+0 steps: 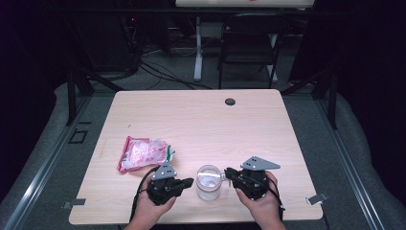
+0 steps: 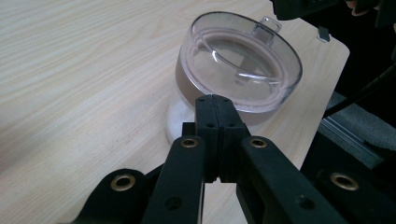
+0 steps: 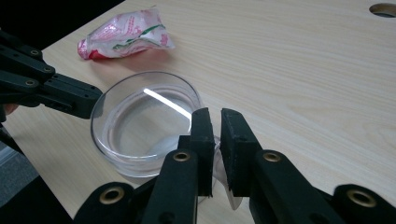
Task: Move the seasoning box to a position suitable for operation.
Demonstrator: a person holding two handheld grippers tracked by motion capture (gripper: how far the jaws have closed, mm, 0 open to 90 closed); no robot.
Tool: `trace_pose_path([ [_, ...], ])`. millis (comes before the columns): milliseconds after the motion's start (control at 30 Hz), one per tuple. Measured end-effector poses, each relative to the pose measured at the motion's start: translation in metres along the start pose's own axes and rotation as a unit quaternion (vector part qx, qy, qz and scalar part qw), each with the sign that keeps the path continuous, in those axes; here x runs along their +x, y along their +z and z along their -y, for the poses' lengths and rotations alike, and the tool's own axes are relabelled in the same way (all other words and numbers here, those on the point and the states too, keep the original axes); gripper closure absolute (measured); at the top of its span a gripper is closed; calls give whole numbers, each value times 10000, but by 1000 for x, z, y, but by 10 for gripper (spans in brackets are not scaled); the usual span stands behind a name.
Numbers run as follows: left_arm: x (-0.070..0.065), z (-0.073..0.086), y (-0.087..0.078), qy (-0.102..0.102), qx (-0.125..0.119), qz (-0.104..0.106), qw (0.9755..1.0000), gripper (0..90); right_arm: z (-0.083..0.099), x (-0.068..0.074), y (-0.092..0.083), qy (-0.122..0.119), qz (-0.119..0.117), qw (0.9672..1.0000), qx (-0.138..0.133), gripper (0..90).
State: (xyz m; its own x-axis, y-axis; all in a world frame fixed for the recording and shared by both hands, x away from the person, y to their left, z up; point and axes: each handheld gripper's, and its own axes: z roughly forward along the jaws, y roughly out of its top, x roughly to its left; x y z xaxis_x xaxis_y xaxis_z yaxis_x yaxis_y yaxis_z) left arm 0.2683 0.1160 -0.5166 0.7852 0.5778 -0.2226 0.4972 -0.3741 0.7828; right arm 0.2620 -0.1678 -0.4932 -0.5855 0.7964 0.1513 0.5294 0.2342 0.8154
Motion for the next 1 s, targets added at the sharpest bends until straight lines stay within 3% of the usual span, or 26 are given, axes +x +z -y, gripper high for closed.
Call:
trace_pose_path([
  [433, -2, 4, 11, 88, 228, 67, 9997, 900, 4, -6, 3, 272, -167, 9995, -30, 825],
  [567, -2, 4, 11, 15, 153, 77, 9999, 900, 4, -7, 3, 274, -175, 9995, -36, 825],
  [633, -2, 3, 9, 95, 157, 69, 9998, 900, 4, -7, 3, 274, -177, 9995, -37, 826],
  [1000, -3, 2, 8, 71, 61, 78, 9999, 900, 5, -7, 3, 282, -169, 9994, -65, 827],
])
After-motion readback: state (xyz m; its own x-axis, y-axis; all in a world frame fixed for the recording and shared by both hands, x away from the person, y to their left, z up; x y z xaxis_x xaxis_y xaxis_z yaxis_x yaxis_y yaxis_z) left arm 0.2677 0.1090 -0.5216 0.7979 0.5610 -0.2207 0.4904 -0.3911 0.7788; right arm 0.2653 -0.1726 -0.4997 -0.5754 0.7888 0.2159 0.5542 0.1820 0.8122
